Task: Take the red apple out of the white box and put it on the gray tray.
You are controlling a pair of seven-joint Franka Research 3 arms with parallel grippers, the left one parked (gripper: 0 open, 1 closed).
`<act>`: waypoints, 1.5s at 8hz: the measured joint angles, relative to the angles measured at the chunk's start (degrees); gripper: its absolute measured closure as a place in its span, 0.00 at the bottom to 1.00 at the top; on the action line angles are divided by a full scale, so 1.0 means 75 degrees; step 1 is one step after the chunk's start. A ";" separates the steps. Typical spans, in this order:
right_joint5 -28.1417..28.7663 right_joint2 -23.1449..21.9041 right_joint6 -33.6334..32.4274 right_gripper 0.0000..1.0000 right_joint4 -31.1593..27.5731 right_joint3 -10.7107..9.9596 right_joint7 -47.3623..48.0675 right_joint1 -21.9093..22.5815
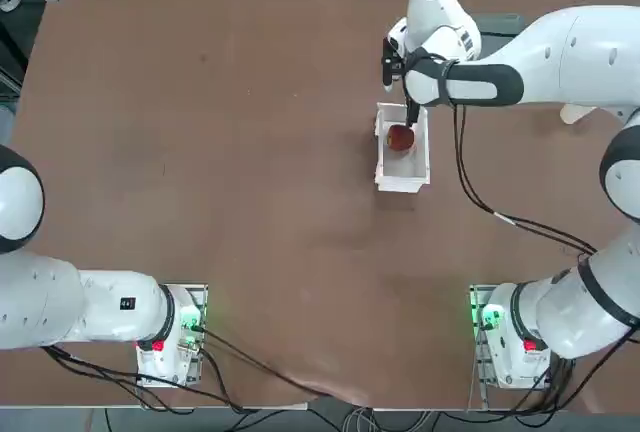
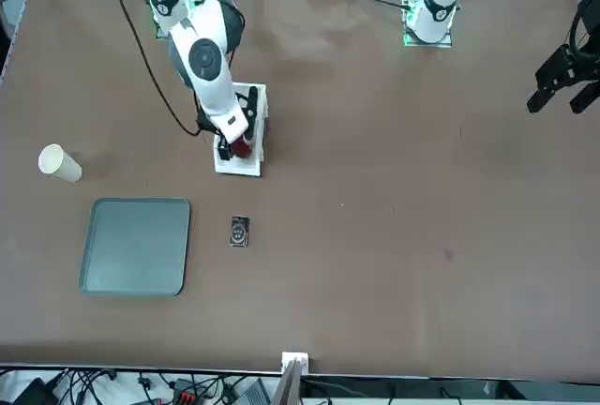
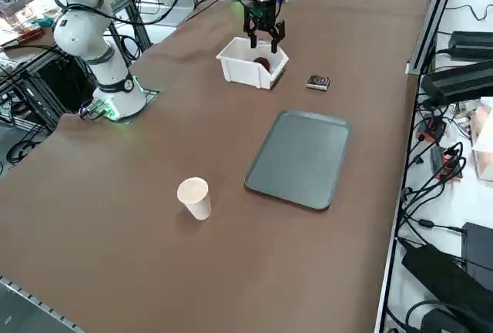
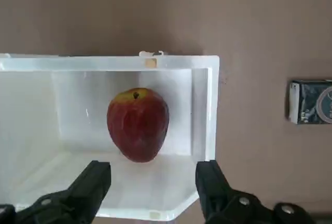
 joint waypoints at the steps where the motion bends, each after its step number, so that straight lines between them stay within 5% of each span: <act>1: 0.0000 0.0002 0.0002 0.00 -0.0066 -0.0009 -0.0038 -0.0038; 12: -0.0915 0.0108 0.1047 0.01 -0.0940 0.0114 -0.0294 -0.0025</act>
